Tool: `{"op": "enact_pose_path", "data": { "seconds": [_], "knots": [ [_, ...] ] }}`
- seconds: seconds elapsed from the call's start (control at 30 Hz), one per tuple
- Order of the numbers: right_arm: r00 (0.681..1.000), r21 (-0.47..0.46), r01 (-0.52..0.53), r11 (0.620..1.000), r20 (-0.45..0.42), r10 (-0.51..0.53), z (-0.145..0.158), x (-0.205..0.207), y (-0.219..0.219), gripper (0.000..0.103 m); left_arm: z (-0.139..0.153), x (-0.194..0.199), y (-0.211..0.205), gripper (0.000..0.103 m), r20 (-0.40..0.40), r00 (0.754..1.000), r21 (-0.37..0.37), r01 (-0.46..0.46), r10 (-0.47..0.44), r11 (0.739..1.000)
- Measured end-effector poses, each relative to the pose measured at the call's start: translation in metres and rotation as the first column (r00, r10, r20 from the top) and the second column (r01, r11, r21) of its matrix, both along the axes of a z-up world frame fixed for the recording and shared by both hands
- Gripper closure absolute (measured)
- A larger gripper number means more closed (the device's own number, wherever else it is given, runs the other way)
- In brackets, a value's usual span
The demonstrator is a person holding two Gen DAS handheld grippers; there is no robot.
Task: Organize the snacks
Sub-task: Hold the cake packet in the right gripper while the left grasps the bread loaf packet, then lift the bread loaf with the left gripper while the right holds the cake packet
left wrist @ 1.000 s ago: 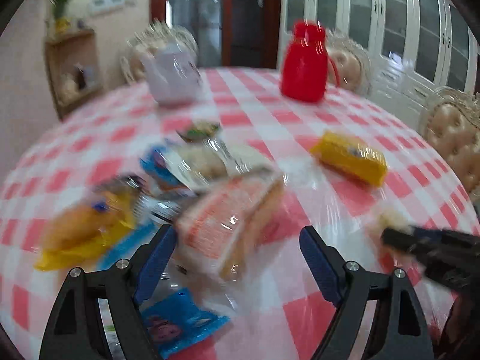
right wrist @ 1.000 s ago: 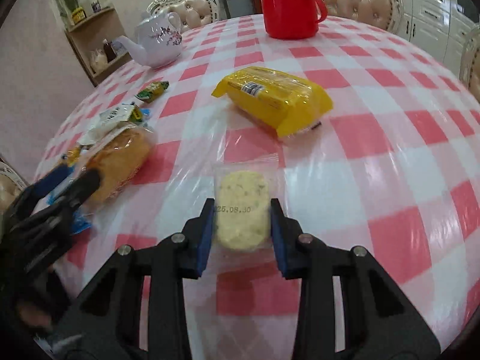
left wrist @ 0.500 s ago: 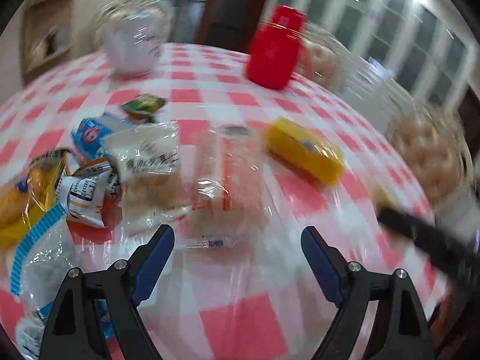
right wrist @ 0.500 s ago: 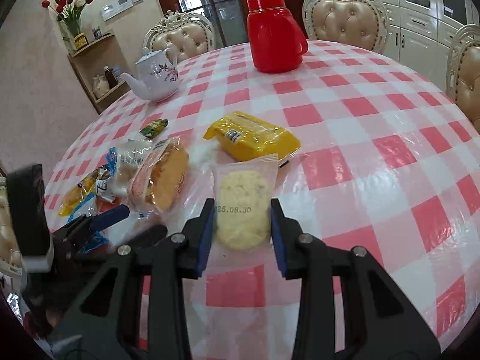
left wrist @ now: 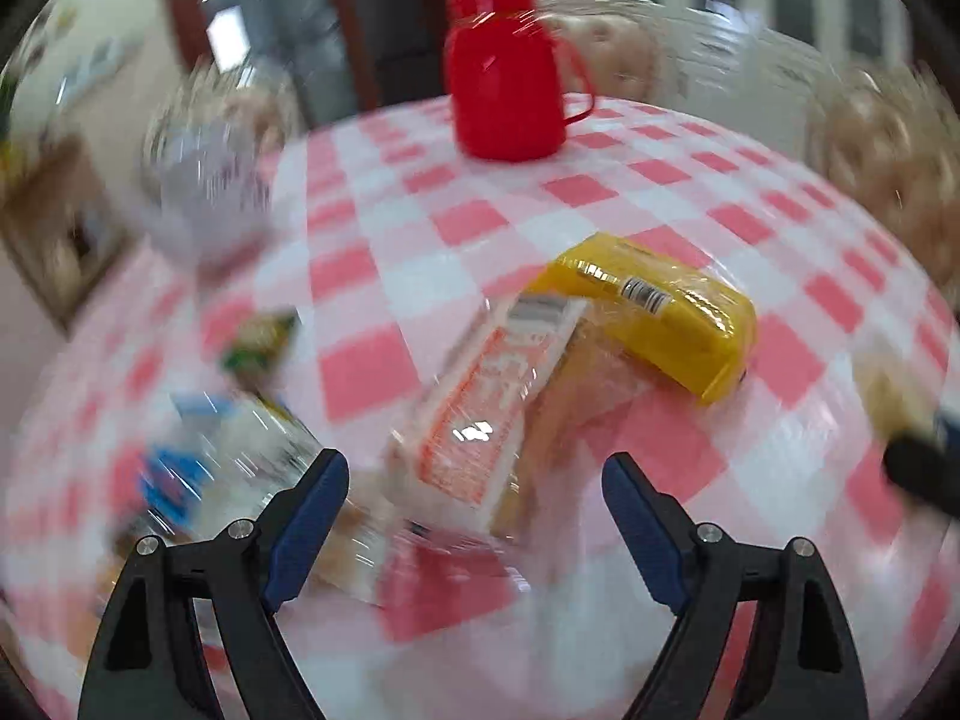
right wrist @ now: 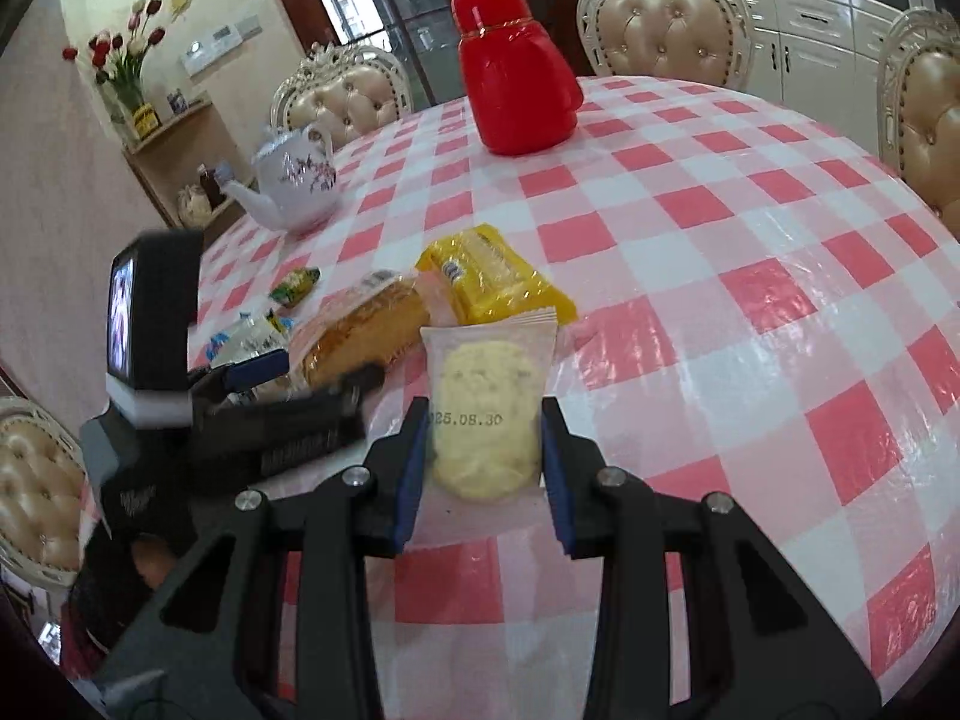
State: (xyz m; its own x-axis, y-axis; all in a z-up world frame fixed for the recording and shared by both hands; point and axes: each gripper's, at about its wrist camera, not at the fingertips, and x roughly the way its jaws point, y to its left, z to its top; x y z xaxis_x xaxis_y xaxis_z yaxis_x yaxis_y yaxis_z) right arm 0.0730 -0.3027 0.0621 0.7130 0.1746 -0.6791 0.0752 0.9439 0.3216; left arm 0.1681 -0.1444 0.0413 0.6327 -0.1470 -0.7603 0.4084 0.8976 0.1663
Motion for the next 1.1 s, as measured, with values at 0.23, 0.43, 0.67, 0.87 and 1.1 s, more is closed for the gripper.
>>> {"op": "enact_pose_path", "data": {
  "seconds": [0.23,0.43,0.67,0.87,1.1],
  "knots": [
    [0.999,0.039,-0.008,0.999,0.040,0.006,0.010,-0.004,-0.003,0.064,-0.011,0.048,-0.006,0.011,-0.069,0.992,-0.074,0.098,-0.103,0.992],
    [1.000,0.040,-0.018,0.999,0.004,0.018,0.001,0.003,-0.002,0.064,-0.037,0.054,-0.020,0.036,-0.157,0.966,-0.117,0.191,-0.208,0.975],
    [1.000,0.026,-0.020,0.999,-0.013,0.021,-0.006,0.005,0.001,0.064,-0.032,0.037,-0.013,0.054,-0.099,0.983,-0.158,0.138,-0.155,0.978],
    [0.999,0.036,-0.010,0.999,-0.036,0.011,-0.017,0.010,-0.002,0.064,-0.016,-0.001,0.000,0.054,-0.052,0.998,-0.230,0.032,-0.045,0.973],
    [0.998,0.070,-0.022,0.997,-0.058,0.026,-0.029,0.016,-0.002,0.064,-0.007,-0.051,0.038,0.054,-0.035,0.998,-0.308,-0.068,0.060,0.949]
  ]
}}
